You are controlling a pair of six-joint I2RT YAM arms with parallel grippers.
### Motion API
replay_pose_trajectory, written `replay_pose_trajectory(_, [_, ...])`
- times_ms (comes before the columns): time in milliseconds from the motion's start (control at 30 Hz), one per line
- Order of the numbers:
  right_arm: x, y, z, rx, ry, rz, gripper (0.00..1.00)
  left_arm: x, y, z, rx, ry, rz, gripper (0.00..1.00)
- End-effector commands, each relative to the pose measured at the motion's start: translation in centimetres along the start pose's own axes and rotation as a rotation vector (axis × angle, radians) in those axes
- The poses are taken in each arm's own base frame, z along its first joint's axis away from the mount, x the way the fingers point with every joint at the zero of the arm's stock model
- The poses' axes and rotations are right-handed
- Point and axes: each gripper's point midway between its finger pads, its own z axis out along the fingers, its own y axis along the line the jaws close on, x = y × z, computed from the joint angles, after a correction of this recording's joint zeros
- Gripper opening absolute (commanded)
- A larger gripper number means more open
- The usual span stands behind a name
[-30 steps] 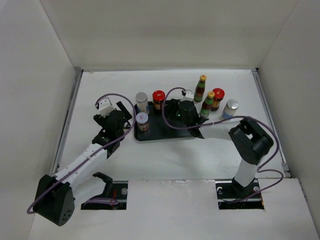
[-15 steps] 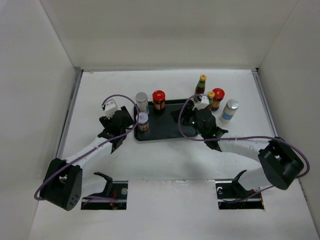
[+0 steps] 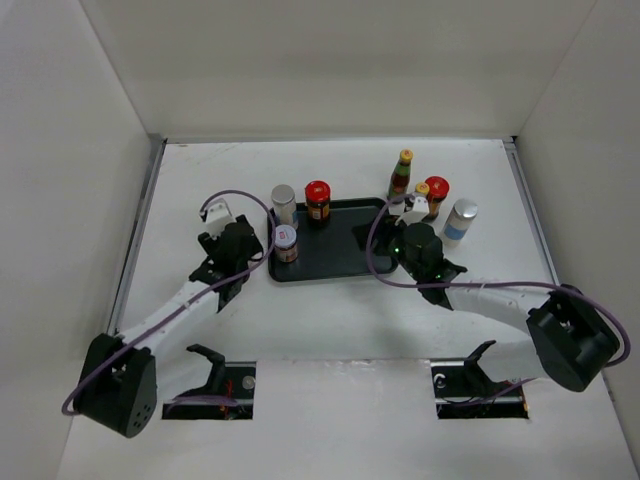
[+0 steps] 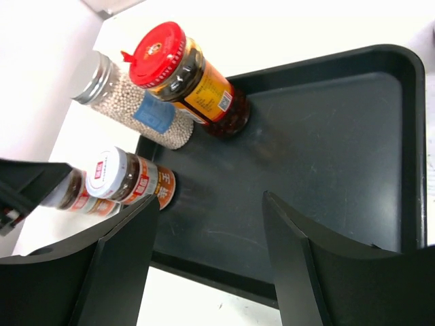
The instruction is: Organize the condiment bottles
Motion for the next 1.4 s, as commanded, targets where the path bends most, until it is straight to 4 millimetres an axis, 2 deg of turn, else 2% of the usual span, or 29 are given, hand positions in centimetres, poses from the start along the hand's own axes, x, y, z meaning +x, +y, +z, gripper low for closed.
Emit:
replay_pose_trajectory(0, [-1.5, 1.4, -0.2, -0.058, -0.046, -0.001, 0.69, -6.9, -0.8, -2.9, 0.050, -0.184, -0.105, 0.31])
replay_pose_trajectory(167, [-1.9, 1.3, -0.6, -0.052, -0.063, 0.001, 0.69, -13.0, -2.9, -7.6, 0.158, -0.326, -0.176, 0.31])
replay_pose_trajectory(233, [-2.2, 1.0, -0.7, -0.041, -0.077, 0.003, 0.69, -14.4, -4.4, -9.0, 0.210, -0.346, -0.178, 0.31])
replay_pose_trajectory(300, [-2.4, 0.9, -0.8, -0.039, -0.083, 0.003, 0.70, -14.9, -7.0, -10.3, 0.290, -0.339, -0.174, 0.31])
replay_pose_trajectory(433, [-2.8, 0.4, -1.1, -0.025, -0.105, 0.008, 0.71, -14.3, -14.2, -12.4, 0.459, -0.310, -0.113, 0.32])
replay_pose_trajectory(533, [-3.4, 0.0, -1.4, -0.020, -0.123, 0.019, 0.71, -12.7, -18.9, -13.2, 0.552, -0.286, -0.069, 0.32])
replay_pose_trajectory(633, [-4.3, -1.0, -1.8, 0.003, -0.157, 0.033, 0.71, -10.7, -22.2, -12.4, 0.584, -0.260, -0.036, 0.32])
replay_pose_trajectory(733, [-4.6, -1.9, -1.9, 0.021, -0.164, 0.051, 0.71, -8.3, -24.1, -10.6, 0.574, -0.239, 0.000, 0.32])
replay_pose_trajectory(867, [-4.8, -2.6, -1.9, 0.039, -0.176, 0.062, 0.71, -6.1, -24.8, -7.8, 0.538, -0.219, 0.033, 0.32])
replay_pose_trajectory(1067, [-4.5, -3.0, -1.7, 0.045, -0.166, 0.071, 0.71, -2.3, -24.3, -4.2, 0.487, -0.194, 0.074, 0.33])
replay_pose_trajectory(1200, [-4.3, -3.0, -1.5, 0.047, -0.162, 0.069, 0.72, -0.7, -24.0, -2.9, 0.470, -0.188, 0.084, 0.37])
replay_pose_trajectory(1367, [-4.1, -3.1, -1.3, 0.050, -0.152, 0.063, 0.72, 0.1, -23.2, -2.1, 0.443, -0.190, 0.090, 0.51])
